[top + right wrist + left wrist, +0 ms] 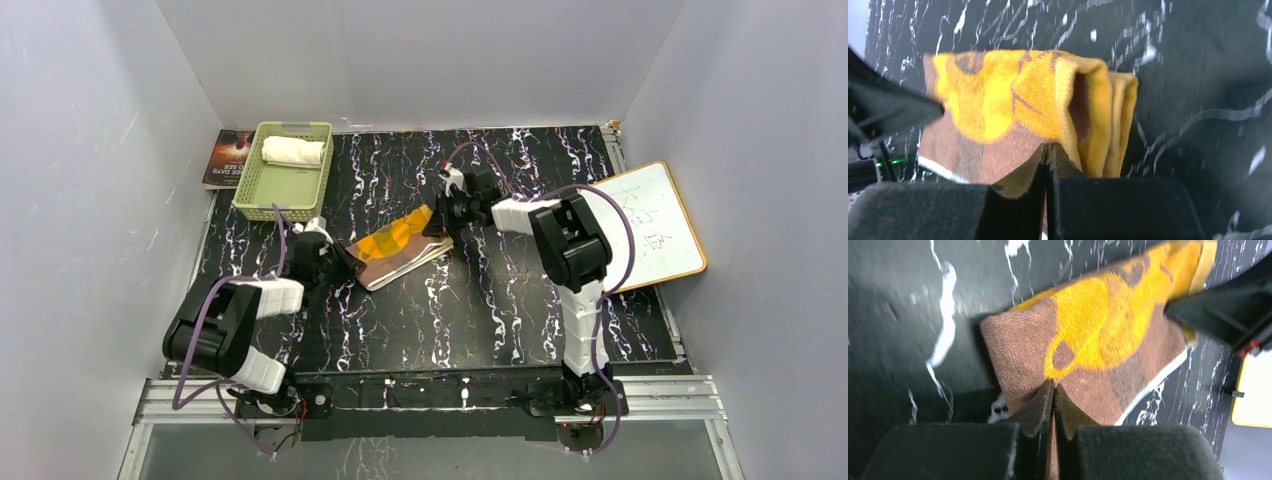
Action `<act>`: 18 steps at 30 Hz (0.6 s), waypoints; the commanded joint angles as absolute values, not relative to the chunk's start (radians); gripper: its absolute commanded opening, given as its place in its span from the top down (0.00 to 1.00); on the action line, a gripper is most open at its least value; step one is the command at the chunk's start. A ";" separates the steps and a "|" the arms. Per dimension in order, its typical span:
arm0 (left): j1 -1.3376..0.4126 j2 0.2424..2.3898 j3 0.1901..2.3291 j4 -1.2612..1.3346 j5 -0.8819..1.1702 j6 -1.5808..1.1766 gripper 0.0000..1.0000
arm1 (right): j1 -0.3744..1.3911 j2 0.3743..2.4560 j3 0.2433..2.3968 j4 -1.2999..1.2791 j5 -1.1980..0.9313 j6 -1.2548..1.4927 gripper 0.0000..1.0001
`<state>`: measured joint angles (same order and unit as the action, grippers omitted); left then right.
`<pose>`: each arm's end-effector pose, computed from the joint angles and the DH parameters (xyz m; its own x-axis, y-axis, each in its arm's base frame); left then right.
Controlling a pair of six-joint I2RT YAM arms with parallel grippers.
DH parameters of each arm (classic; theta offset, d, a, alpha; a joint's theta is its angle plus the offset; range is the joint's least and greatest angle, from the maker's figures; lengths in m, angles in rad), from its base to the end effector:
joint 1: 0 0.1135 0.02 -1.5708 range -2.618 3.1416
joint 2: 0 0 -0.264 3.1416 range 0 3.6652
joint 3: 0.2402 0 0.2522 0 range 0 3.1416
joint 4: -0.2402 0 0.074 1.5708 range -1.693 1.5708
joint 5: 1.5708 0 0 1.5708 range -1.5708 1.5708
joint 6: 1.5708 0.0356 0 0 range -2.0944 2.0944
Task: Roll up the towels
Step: Fold the towel at the center of the board.
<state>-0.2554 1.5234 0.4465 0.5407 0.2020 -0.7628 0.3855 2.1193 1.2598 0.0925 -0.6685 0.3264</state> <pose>0.2595 -0.0751 0.1343 -0.6436 -0.5315 -0.5506 -0.0420 0.7429 -0.6681 0.3961 0.1845 0.1216 -0.8363 -0.0678 -0.5441 -0.4650 0.6135 0.6383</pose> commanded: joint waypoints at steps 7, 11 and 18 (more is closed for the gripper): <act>-0.718 1.314 0.282 0.542 -0.323 -1.206 1.00 | 0.382 2.366 1.682 -0.416 -0.692 -0.016 1.00; -0.794 1.318 0.289 0.554 -0.389 -1.221 1.00 | 0.382 2.342 1.729 -0.475 -0.668 -0.060 1.00; -0.793 1.093 0.343 0.509 -0.367 -0.909 1.00 | 0.383 2.148 1.688 -0.429 -0.681 -0.038 1.00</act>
